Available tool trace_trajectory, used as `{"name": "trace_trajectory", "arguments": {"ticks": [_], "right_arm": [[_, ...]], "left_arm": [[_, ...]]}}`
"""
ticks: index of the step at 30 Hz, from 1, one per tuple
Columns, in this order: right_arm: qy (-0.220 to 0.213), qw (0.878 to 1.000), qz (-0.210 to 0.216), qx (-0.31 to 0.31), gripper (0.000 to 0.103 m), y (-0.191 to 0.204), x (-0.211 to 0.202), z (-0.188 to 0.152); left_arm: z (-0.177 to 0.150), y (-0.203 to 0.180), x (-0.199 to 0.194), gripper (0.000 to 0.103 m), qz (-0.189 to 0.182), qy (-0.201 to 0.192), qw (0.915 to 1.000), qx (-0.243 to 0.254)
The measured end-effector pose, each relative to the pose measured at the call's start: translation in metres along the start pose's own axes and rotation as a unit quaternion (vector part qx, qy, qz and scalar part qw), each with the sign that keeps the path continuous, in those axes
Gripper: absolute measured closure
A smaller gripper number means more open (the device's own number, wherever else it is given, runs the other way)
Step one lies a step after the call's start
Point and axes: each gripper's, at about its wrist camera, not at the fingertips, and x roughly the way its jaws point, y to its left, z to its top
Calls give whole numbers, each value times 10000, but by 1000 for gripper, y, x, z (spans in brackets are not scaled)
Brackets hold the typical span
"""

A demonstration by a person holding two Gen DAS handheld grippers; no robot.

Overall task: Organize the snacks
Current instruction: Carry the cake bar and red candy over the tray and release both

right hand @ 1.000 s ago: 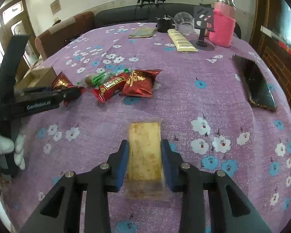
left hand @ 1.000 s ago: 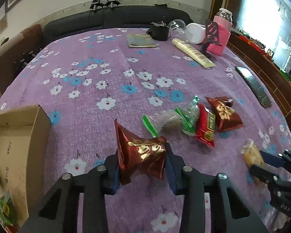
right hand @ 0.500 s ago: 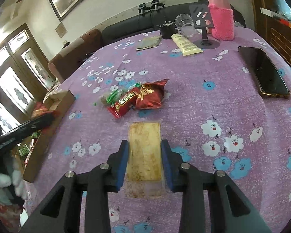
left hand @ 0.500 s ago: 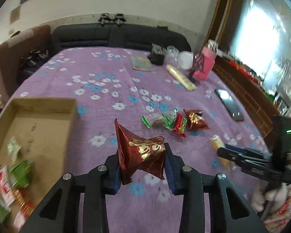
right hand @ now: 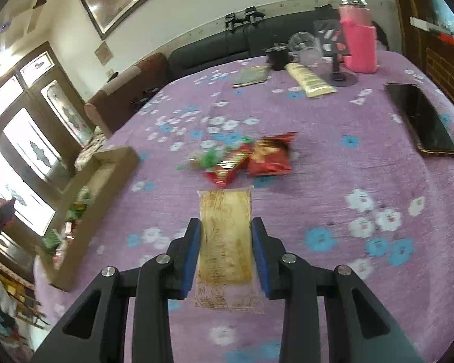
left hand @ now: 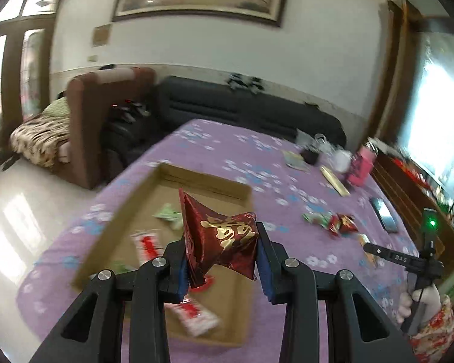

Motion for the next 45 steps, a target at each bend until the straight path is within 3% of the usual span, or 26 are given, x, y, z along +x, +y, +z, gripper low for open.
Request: {"name": "trace_trajectory", "arguments": {"ticks": [4, 11, 19, 24, 28, 33, 38, 45], "right_arm": [[97, 9993, 332, -167, 71, 45, 4, 10], [497, 9882, 1240, -754, 70, 160, 37, 29], [958, 9754, 1608, -1166, 70, 236, 75, 14], [972, 9743, 1590, -1263, 70, 247, 80, 6], [766, 9769, 1670, -1095, 70, 252, 76, 7], [826, 9801, 1536, -946, 70, 256, 91, 22], [945, 9812, 1254, -1120, 70, 273, 120, 34], [999, 9867, 424, -1213, 70, 278, 169, 38]], "left_arm": [[1, 37, -25, 65, 287, -247, 9989, -263], [1, 82, -62, 65, 661, -588, 9944, -577], [-5, 112, -65, 65, 754, -642, 9911, -895], [-12, 119, -47, 65, 610, -466, 9917, -1035], [-17, 127, -21, 65, 227, -155, 9903, -1362], [-17, 123, 5, 65, 156, 114, 9919, -1257], [-12, 118, 45, 65, 216, 501, 9931, -1038], [1, 107, 92, 64, 284, 869, 9942, -563]]}}
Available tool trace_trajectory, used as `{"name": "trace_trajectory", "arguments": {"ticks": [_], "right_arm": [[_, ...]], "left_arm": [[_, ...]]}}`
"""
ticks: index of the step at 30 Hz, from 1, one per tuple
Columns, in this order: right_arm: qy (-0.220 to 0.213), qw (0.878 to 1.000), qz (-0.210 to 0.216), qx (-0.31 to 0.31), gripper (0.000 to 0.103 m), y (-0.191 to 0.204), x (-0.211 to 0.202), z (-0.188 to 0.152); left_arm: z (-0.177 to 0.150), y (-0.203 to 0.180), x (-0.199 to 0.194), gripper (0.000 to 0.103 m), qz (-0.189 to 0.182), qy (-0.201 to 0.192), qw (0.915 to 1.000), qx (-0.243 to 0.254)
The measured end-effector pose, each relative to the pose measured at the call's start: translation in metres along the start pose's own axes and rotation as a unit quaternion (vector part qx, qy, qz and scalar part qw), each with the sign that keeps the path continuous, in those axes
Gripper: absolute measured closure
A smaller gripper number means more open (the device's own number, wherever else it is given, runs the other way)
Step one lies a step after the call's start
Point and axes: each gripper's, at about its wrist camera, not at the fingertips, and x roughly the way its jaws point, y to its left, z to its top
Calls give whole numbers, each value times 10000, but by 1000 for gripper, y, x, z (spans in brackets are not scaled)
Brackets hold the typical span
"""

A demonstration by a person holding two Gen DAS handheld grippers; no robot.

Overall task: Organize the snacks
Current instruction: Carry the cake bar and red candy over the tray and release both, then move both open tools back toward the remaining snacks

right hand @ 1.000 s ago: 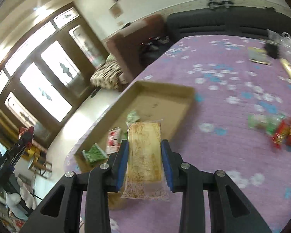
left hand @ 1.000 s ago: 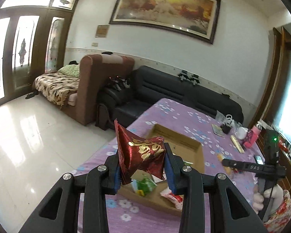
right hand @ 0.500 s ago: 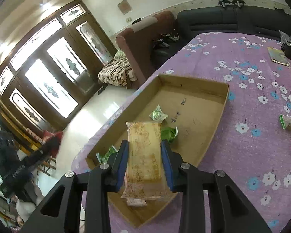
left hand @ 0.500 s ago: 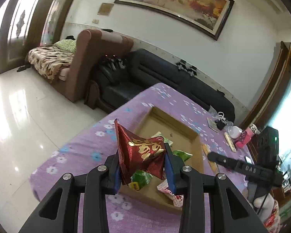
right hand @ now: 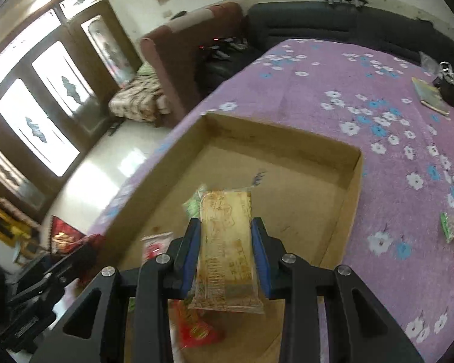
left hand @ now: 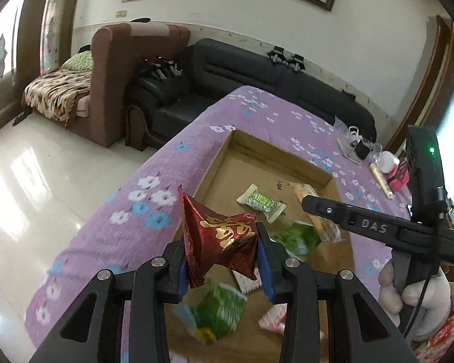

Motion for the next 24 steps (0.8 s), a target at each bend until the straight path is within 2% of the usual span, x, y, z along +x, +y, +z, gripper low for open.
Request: {"name": "trace_trajectory", "arguments": {"ticks": [3, 7, 12, 14, 17, 18, 19, 20, 22, 24], "right_arm": [[39, 9999, -115, 19, 68, -3, 12, 7], [-69, 9999, -91, 28, 67, -1, 10, 10], [-373, 9992, -109, 3, 65, -5, -22, 2], [-574, 9983, -97, 100, 64, -14, -43, -6], [-832, 9962, -152, 221, 62, -29, -73, -24], [-960, 9948, -201, 265, 62, -34, -85, -34], [-1084, 9933, -253, 321, 60, -40, -96, -44], [-1168, 9920, -289, 392, 59, -45, -104, -52], [-1335, 9885, -287, 656, 59, -56, -119, -69], [-1413, 9859, -241, 859, 59, -65, -128, -81]], "left_arm": [[6, -2, 13, 59, 59, 56, 9999, 74], [9, -2, 22, 41, -79, 25, 10000, 30], [0, 0, 4, 41, -332, -107, 9993, -146], [-5, -3, -14, 39, -440, -279, 9984, -202], [-15, -16, -48, 19, -417, -744, 9963, -124], [-19, -22, -61, 7, -377, -939, 9948, -131], [-22, -28, -73, 2, -384, -1131, 9927, -179], [-24, -31, -81, 1, -436, -1283, 9905, -217], [-29, -45, -100, 1, -775, -1575, 9842, -227], [-33, -56, -111, 1, -935, -1702, 9807, -244]]}}
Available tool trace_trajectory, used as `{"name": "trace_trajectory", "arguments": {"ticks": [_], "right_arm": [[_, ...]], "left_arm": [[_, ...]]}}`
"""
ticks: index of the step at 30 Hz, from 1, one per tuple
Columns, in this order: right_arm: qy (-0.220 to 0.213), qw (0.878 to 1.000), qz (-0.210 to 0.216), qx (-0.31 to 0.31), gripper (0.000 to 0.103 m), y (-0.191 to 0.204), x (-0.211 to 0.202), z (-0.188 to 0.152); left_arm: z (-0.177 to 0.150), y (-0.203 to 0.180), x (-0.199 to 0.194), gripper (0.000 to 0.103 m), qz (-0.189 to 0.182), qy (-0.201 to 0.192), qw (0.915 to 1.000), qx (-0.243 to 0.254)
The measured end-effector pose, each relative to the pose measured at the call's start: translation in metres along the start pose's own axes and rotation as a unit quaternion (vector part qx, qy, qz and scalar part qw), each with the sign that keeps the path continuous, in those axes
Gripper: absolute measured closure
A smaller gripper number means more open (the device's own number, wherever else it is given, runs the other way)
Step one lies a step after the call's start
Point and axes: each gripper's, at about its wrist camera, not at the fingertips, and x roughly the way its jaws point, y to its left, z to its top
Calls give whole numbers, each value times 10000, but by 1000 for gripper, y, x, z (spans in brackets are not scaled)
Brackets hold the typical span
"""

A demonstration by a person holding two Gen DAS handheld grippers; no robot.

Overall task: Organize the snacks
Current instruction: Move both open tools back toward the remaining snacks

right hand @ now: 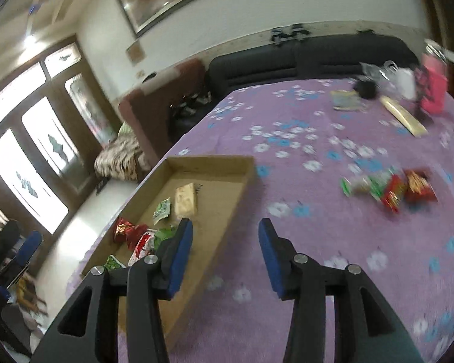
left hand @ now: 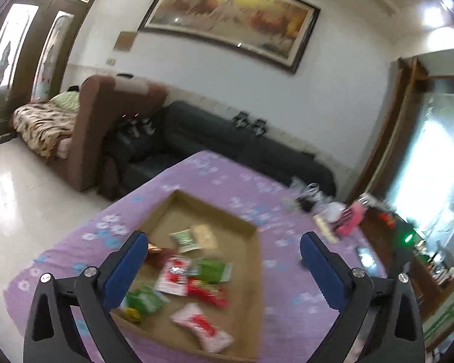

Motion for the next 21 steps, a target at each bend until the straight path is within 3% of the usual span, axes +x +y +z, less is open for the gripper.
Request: {"name": "trace_trajectory", "arguments": {"ticks": [3, 7, 11, 14, 18, 21], "right_arm": [[-176, 9998, -108, 76, 59, -9, -17, -12], [-422, 9990, -124, -49, 59, -15, -49, -25], [-845, 9961, -130, -214, 59, -32, -100, -28], [-1107, 9931, -169, -343, 59, -42, -135, -18], [-1678, 9847, -230, -400, 55, -60, -202, 8], [-2079, 9766, -380, -390, 53, -73, -253, 30]], "left_arm": [[-3, -19, -8, 1, -275, 145, 9995, -99], [-10, -53, -13, 1, -14, 432, 9986, 306], [-9, -92, -27, 1, 214, 217, 9973, 666], [4, -128, -41, 1, 630, 109, 9918, 1104], [32, -182, -81, 1, 670, -526, 9783, 1890], [54, -206, -112, 1, 319, -1107, 9711, 2092]]}}
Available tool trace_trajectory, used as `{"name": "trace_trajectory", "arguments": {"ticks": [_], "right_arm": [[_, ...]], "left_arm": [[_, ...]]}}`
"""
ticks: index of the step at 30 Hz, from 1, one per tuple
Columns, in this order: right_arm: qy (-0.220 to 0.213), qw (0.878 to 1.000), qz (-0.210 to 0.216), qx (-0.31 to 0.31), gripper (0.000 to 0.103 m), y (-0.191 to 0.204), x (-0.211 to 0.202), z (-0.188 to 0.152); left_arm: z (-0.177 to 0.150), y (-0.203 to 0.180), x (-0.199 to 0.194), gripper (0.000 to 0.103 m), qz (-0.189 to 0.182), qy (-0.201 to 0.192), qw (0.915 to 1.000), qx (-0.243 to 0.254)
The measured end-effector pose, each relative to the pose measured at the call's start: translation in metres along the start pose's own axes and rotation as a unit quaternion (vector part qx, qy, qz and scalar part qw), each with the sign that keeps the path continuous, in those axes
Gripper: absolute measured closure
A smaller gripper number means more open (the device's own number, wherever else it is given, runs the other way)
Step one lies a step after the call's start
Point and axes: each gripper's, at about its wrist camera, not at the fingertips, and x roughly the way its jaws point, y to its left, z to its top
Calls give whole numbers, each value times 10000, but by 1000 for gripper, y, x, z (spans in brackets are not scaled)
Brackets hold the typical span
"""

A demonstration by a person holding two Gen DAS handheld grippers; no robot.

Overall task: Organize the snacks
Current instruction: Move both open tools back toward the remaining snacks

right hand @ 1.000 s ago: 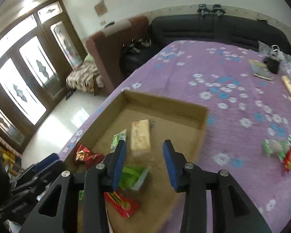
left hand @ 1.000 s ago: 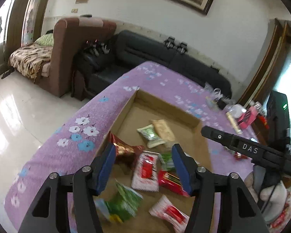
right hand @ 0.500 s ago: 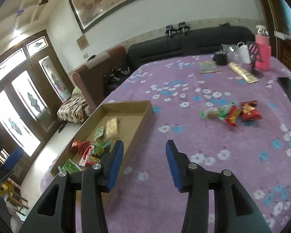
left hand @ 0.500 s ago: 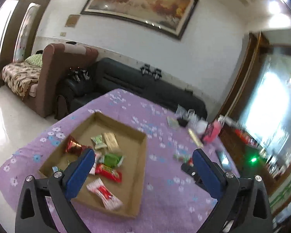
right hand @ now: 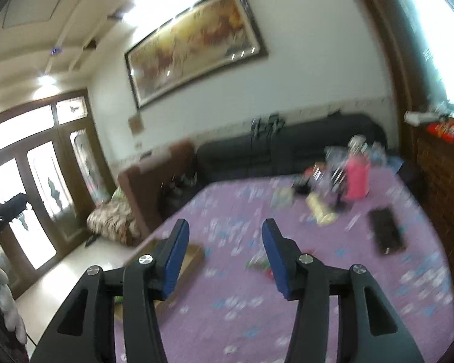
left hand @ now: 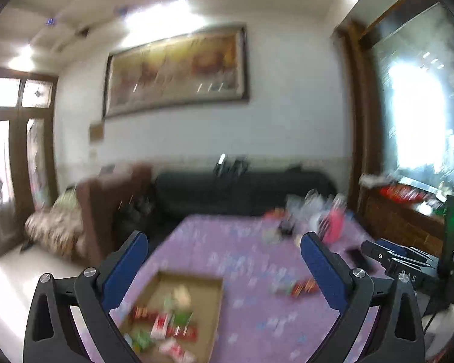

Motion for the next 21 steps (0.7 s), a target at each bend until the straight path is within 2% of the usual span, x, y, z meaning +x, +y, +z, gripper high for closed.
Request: {"name": "trace_trajectory", "arguments": {"ticks": [2, 5, 7, 9, 11, 13, 15, 18, 21], "right_arm": [[-159, 9996, -208, -124, 47, -10, -17, 20], [-198, 9990, -375, -146, 43, -24, -26, 34], [67, 9987, -491, -122, 43, -37, -14, 29], [430, 9982, -390, 150, 43, -53, 6, 17], [965, 9935, -313, 522, 43, -71, 42, -2], [1345, 9868, -372, 817, 49, -89, 77, -25], [1603, 9806, -417, 1045, 53, -103, 102, -44], [1810, 9726, -472, 1381, 53, -118, 133, -70], [1930, 9672, -566, 1554, 53, -124, 156, -80]], "left_arm": [[17, -4, -2, 1, -8, 30, 9999, 107], [24, -2, 12, 1, -344, 575, 9977, 83], [14, 2, 31, 1, -729, 1176, 9903, -91], [1, 4, 47, 2, -939, 1586, 9825, -271], [-13, 1, 63, 14, -1034, 1861, 9764, -357], [-29, 2, 81, 43, -1329, 2194, 9649, -556], [-42, -4, 94, 55, -1461, 2457, 9562, -631], [-59, -10, 111, 55, -1516, 2621, 9513, -582], [-74, -15, 135, 55, -1506, 2813, 9451, -703]]}}
